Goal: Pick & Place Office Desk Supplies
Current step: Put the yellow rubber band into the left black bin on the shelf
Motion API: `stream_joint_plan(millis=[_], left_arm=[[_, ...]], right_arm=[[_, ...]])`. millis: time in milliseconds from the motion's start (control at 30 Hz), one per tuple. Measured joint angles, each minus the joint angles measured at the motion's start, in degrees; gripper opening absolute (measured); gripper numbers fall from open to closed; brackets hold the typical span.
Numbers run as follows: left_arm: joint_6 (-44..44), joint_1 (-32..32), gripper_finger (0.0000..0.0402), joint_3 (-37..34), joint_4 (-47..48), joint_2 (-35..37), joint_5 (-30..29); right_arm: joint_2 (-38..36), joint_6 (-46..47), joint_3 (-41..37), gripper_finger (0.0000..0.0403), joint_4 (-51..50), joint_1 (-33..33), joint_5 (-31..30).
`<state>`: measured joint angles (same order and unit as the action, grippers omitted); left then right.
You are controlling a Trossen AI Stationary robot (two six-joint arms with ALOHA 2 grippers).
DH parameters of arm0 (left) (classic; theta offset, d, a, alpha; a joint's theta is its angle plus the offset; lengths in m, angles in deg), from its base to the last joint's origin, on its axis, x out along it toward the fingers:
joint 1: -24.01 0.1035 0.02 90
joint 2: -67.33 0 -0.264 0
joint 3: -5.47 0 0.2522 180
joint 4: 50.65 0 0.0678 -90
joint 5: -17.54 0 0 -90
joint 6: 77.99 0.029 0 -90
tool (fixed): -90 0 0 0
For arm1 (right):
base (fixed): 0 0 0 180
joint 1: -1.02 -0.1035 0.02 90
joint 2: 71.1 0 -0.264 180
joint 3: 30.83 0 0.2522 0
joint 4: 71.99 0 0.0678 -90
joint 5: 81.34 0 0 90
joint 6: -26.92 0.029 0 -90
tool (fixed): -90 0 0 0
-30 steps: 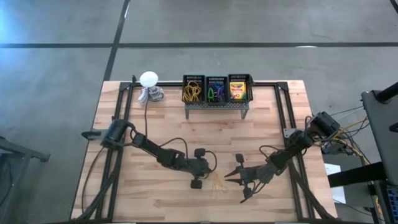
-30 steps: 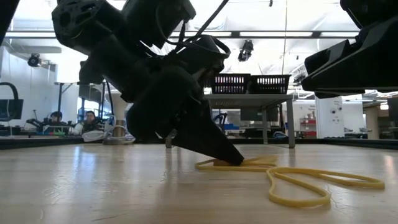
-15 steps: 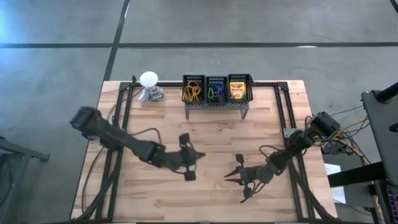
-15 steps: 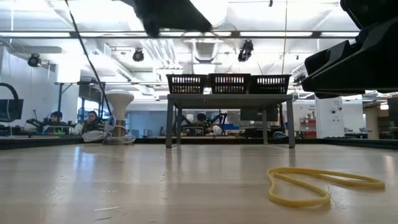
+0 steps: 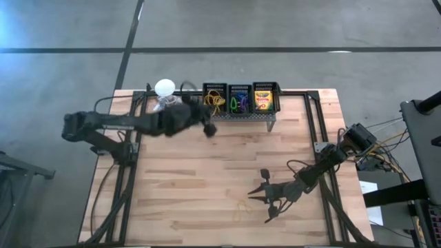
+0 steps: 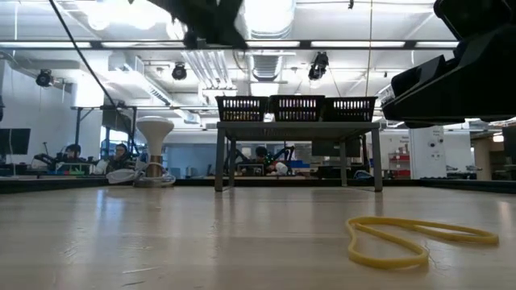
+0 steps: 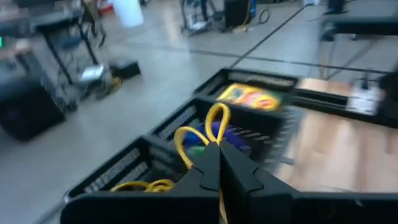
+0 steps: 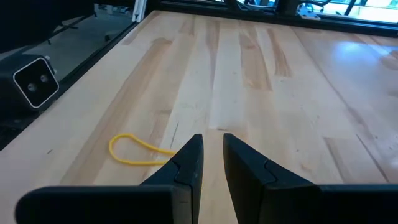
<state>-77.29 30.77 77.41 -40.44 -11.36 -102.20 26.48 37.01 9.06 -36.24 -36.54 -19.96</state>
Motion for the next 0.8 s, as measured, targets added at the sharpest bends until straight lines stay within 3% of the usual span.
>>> stream_joint_plan(millis=[67,233,400,800], left_arm=[[-2.6,4.8,0.0000,0.0,0.2,-1.0,3.1],[-9.8,11.8,0.0008,0.0,1.2,-2.5,4.2],[-10.0,12.9,0.0031,0.0,1.8,-4.6,10.4],[-9.5,13.2,0.0139,0.0,2.3,-6.7,10.9]], right_arm=[[0.0,0.0,0.0,0.0057,0.0,0.0,0.0],[0.0,0.0,0.0,0.0057,0.0,0.0,0.0],[0.0,0.2,-0.1,0.0057,0.0,0.0,0.0],[0.0,0.4,-0.1,0.0057,0.0,0.0,0.0]])
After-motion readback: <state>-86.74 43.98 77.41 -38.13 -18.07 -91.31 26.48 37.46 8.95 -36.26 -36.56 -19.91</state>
